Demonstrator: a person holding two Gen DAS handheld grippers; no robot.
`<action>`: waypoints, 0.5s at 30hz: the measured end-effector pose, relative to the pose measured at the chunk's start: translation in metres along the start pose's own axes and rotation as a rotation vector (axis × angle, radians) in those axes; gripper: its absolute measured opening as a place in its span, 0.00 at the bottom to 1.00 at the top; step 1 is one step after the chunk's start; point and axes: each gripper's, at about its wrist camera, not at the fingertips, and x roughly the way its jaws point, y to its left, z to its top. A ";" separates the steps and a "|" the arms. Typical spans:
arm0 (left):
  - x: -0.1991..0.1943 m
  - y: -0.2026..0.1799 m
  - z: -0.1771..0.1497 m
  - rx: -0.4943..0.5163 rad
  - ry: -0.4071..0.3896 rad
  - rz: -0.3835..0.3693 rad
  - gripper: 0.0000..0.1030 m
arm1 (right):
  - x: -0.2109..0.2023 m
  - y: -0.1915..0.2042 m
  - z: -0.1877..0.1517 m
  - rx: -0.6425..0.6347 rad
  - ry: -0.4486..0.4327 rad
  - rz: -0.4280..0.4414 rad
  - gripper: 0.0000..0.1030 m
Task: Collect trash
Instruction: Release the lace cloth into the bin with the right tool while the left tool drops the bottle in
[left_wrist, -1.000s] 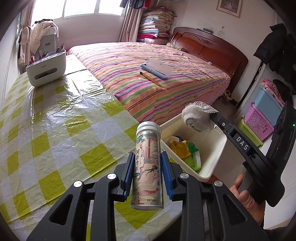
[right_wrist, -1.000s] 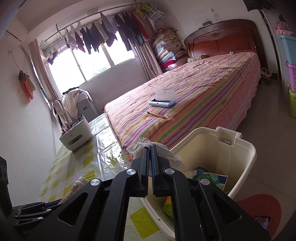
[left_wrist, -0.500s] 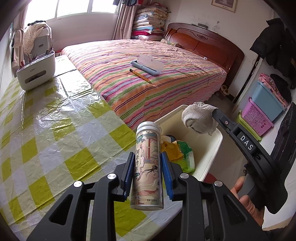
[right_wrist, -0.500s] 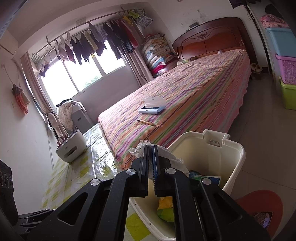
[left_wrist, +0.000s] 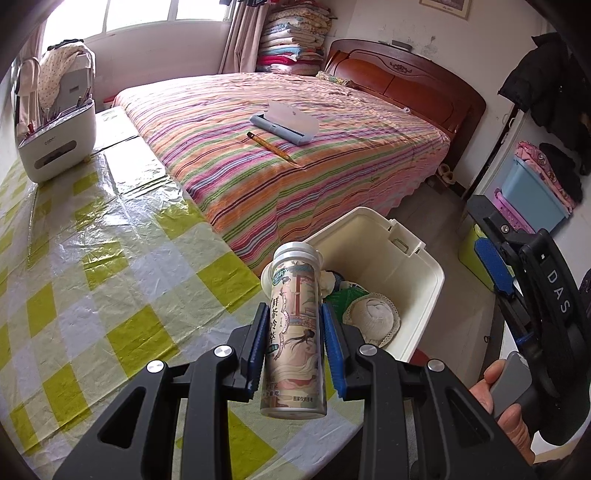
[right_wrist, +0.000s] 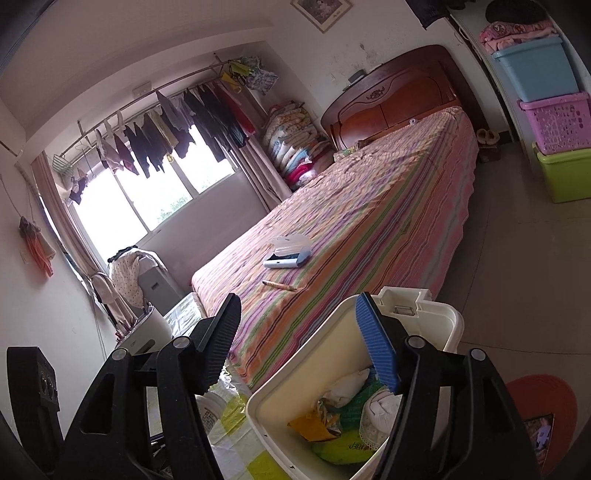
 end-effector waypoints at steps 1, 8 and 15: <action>0.002 -0.001 0.000 0.002 0.002 -0.002 0.28 | -0.001 -0.002 0.001 0.012 -0.007 0.001 0.65; 0.020 -0.016 0.004 0.025 0.030 -0.026 0.28 | -0.005 -0.014 0.006 0.062 -0.049 -0.008 0.70; 0.040 -0.027 0.012 0.032 0.059 -0.051 0.28 | -0.006 -0.018 0.008 0.084 -0.069 -0.018 0.70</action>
